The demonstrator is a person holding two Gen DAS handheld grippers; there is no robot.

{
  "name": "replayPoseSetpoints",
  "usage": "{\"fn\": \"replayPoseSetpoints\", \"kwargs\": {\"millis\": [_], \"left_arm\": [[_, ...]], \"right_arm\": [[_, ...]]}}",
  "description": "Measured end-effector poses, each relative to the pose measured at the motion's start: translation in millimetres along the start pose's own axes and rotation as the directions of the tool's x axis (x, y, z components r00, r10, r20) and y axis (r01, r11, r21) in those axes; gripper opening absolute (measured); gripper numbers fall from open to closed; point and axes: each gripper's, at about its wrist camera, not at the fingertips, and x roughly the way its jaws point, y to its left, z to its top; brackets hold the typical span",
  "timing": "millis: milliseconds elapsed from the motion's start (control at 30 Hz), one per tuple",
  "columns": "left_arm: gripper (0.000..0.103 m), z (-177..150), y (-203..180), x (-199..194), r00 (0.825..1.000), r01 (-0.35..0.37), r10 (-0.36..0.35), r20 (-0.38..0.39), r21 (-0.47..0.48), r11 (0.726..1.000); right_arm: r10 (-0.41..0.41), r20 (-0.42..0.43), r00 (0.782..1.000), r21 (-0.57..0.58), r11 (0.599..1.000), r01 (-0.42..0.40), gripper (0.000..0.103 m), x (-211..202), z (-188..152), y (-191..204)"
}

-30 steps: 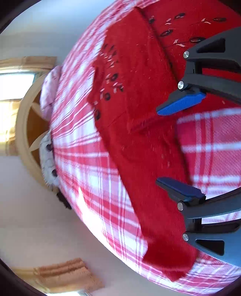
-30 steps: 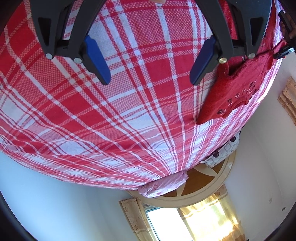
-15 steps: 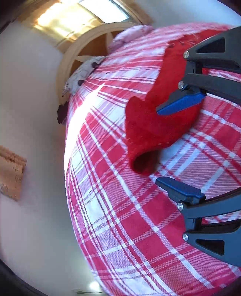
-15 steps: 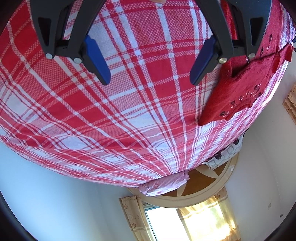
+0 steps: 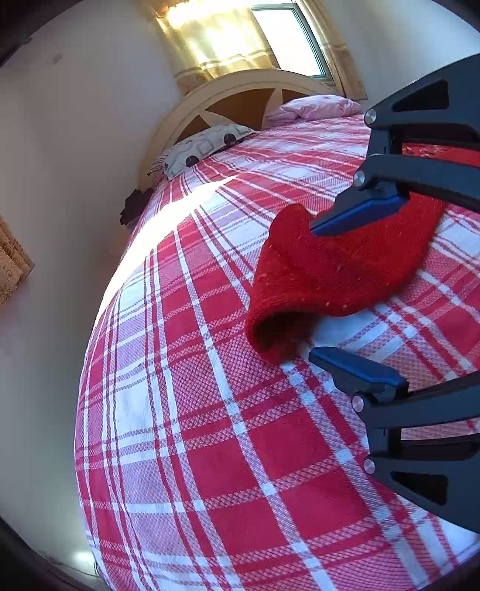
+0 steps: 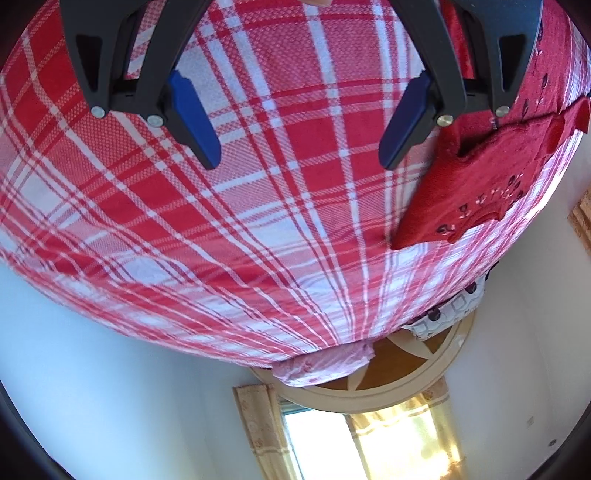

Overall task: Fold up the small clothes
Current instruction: 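Grasp the other sleeve cuff with the left tool, then lift the sleeve with the left tool and fold it across the body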

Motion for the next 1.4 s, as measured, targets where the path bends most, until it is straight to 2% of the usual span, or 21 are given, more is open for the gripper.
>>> {"fn": "replayPoseSetpoints", "kwargs": {"millis": [100, 200, 300, 400, 433, 467, 533, 667, 733, 833, 900, 967, 1067, 1167, 1267, 1400], "left_arm": [[0.063, -1, -12, -5, 0.999, 0.033, -0.033, 0.005, 0.052, 0.998], [0.063, 10, -10, 12, 1.0, 0.0, -0.001, 0.01, 0.037, 0.999], [0.063, 16, -1, 30, 1.0, -0.021, 0.021, -0.004, 0.009, 1.0], [0.063, 16, -4, 28, 1.0, -0.019, 0.019, 0.005, 0.049, 0.999], [0.055, 18, -4, 28, 1.0, -0.018, 0.017, 0.012, 0.054, 0.998], [0.033, 20, -3, 28, 1.0, -0.023, 0.022, 0.019, 0.058, 0.998], [0.004, 26, 3, 33, 1.0, -0.023, 0.022, 0.02, 0.065, 0.998], [0.004, 32, 12, 26, 0.997, -0.004, 0.001, 0.074, 0.052, 0.999], [0.004, 31, 5, 20, 0.994, -0.017, 0.008, 0.105, 0.083, 0.996], [0.004, 24, -23, 10, 0.982, -0.044, 0.012, 0.19, 0.166, 0.985], [0.004, 11, -56, -2, 0.966, -0.052, -0.018, 0.256, 0.264, 0.963], [0.004, -6, -93, -10, 0.955, -0.033, -0.076, 0.286, 0.359, 0.933], [0.004, -42, -155, -16, 0.943, 0.001, -0.173, 0.283, 0.519, 0.855], [0.004, -87, -209, -16, 0.935, 0.053, -0.264, 0.238, 0.642, 0.765], [0.004, -138, -245, -10, 0.932, 0.121, -0.329, 0.151, 0.727, 0.676], [0.004, -191, -264, 16, 0.943, 0.175, -0.331, 0.042, 0.783, 0.597]], "right_arm": [[0.044, -0.035, 0.998, -0.084, 0.995, -0.047, 0.09, -8, 9, 40], [0.086, -0.103, 0.991, -0.22, 0.97, -0.107, 0.09, -6, 15, 104], [0.076, -0.226, 0.971, -0.386, 0.908, -0.161, 0.089, 10, 9, 187], [0.119, -0.291, 0.949, -0.453, 0.857, -0.246, 0.087, 23, -1, 242], [0.133, -0.298, 0.945, -0.461, 0.847, -0.264, 0.087, 26, -5, 251], [0.149, -0.305, 0.941, -0.471, 0.835, -0.285, 0.087, 30, -10, 262], [0.166, -0.325, 0.931, -0.486, 0.815, -0.316, 0.087, 40, -20, 280], [0.182, -0.367, 0.912, -0.435, 0.833, -0.341, 0.087, 56, -38, 285], [0.192, -0.379, 0.905, -0.425, 0.833, -0.354, 0.087, 58, -49, 283], [0.181, -0.372, 0.91, -0.433, 0.834, -0.343, 0.087, 53, -59, 283], [0.182, -0.37, 0.911, -0.416, 0.844, -0.338, 0.087, 52, -59, 278], [0.186, -0.362, 0.913, -0.39, 0.86, -0.329, 0.087, 49, -57, 271], [0.194, -0.341, 0.92, -0.346, 0.884, -0.314, 0.087, 42, -50, 256], [0.202, -0.318, 0.926, -0.304, 0.903, -0.302, 0.087, 36, -44, 242], [0.202, -0.307, 0.93, -0.285, 0.913, -0.292, 0.087, 32, -40, 229], [0.187, -0.299, 0.936, -0.261, 0.927, -0.269, 0.087, 30, -38, 208]]}}
